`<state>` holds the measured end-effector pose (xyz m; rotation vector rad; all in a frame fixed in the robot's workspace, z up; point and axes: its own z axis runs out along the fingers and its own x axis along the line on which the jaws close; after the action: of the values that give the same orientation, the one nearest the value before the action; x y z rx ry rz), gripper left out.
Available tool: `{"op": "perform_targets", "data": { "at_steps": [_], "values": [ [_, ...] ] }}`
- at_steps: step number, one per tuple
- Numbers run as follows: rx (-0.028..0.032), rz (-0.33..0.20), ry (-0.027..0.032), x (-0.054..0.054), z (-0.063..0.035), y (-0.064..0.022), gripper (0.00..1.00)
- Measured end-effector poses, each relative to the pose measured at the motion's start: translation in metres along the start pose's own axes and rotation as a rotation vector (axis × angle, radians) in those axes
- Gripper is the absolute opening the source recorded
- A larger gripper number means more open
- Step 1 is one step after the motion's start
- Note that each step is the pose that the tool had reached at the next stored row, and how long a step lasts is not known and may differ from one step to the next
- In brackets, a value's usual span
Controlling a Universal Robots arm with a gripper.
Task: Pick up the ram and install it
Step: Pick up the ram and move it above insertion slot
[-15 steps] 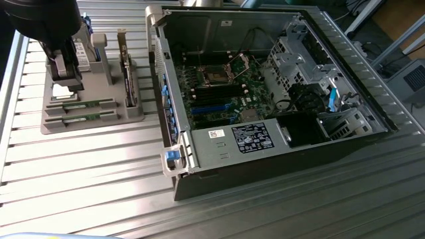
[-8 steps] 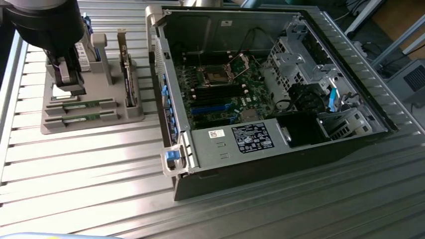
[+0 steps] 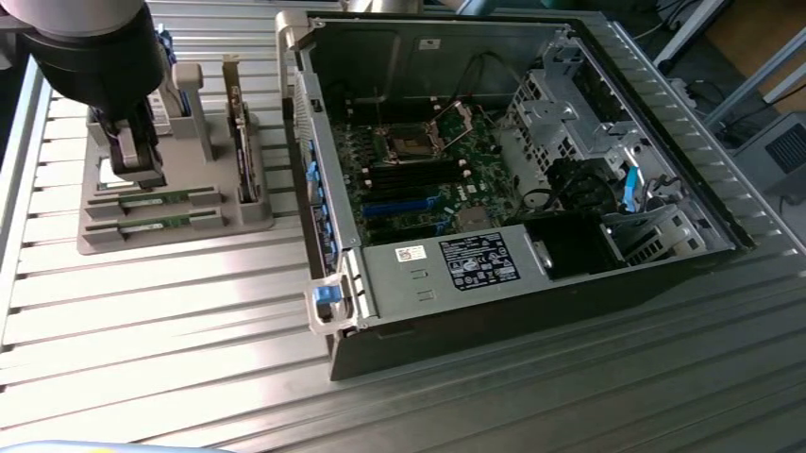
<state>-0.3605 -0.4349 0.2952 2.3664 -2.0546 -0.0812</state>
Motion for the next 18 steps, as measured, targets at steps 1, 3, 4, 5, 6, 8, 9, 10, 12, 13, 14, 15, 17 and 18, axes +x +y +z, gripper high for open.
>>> {"op": "perform_targets", "data": {
  "at_steps": [1, 3, 4, 5, 6, 8, 9, 10, 12, 13, 14, 15, 17, 18],
  "values": [
    [0.0001, 0.0, 0.0, 0.0, 0.0027, -0.0001, 0.3],
    [0.0, 0.0, 0.0, 0.0, 0.008, -0.0003, 0.3],
    [0.0, 0.0, 0.0, 0.0, 0.0116, -0.0005, 0.3],
    [0.0001, 0.0, -0.0001, 0.0, 0.0136, -0.0005, 0.3],
    [0.0001, 0.0, 0.0, 0.001, 0.0153, -0.0006, 0.3],
    [0.0, 0.0, 0.0, 0.001, 0.0182, -0.0007, 0.3],
    [-0.0001, 0.0, 0.0001, 0.001, 0.0195, -0.0008, 0.3],
    [-0.0001, 0.0, 0.0001, 0.001, 0.021, -0.0008, 0.3],
    [0.0, 0.0, 0.0, 0.001, 0.0241, -0.0009, 0.3],
    [0.0, 0.0, 0.0, 0.001, 0.0254, -0.001, 0.3],
    [0.0, 0.0, 0.0, 0.001, 0.0264, -0.001, 0.3],
    [0.0, 0.0, 0.0, 0.001, 0.0286, -0.0011, 0.3],
    [-0.0001, 0.0, 0.0001, 0.001, 0.0335, -0.0002, 0.3],
    [0.0, 0.0, 0.0, 0.001, 0.0343, 0.0, 0.3]
  ]
}}
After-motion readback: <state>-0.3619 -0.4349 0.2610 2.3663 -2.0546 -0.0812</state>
